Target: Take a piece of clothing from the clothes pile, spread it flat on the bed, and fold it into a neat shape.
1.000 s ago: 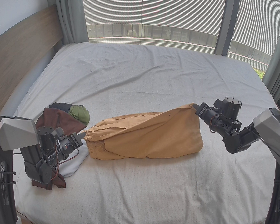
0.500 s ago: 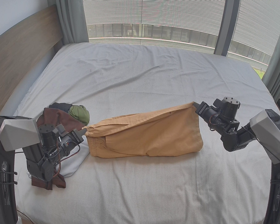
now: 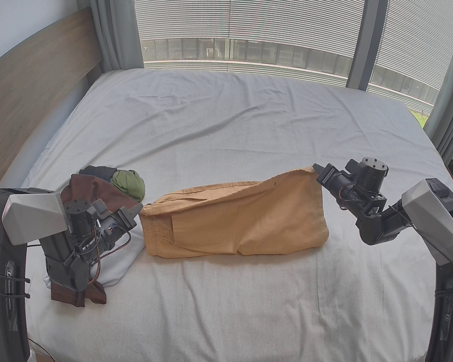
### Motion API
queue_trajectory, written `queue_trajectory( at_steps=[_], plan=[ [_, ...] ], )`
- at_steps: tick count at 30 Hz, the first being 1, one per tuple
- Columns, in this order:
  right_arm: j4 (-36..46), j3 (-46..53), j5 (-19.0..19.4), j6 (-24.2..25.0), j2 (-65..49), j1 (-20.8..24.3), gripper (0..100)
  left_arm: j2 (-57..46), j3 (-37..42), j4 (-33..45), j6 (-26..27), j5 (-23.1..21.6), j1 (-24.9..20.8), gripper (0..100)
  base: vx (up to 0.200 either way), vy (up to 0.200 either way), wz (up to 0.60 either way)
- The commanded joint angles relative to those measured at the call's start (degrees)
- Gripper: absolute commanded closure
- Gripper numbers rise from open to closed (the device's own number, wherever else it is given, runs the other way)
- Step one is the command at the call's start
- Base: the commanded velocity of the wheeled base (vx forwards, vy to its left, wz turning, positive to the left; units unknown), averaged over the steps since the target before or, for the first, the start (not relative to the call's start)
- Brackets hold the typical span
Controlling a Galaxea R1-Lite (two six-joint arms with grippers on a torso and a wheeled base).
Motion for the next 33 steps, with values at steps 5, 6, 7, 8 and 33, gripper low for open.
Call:
queue_trajectory(
  at_steps=[5, 6, 7, 8, 33],
  plan=[
    [-6.19, -4.46, 0.08, 0.07, 2.85, 0.12, 0, 0.09, -3.63, -0.10, -0.06, 2.93, 0.42, 0, 0.000, 0.000, 0.00],
    [-6.37, -4.37, 0.08, 0.16, 2.85, 0.12, 0, 0.01, -4.15, -0.01, -0.06, 3.98, 0.50, 0, 0.000, 0.000, 0.00],
    [-6.54, -4.11, 0.08, 0.16, 2.42, 0.12, 0, 0.01, -4.59, -0.10, -0.14, 4.86, 0.50, 0, 0.000, 0.000, 0.00],
    [-6.63, -4.02, 0.08, 0.16, 2.33, 0.20, 0, 0.01, -4.68, -0.10, -0.14, 5.04, 0.50, 0, 0.000, 0.000, 0.00],
    [-13.57, 37.55, -0.18, 0.51, -10.94, 7.32, 0, -10.89, 11.67, -0.10, 1.53, -5.16, -2.49, 0, 0.000, 0.000, 0.00]
  ],
)
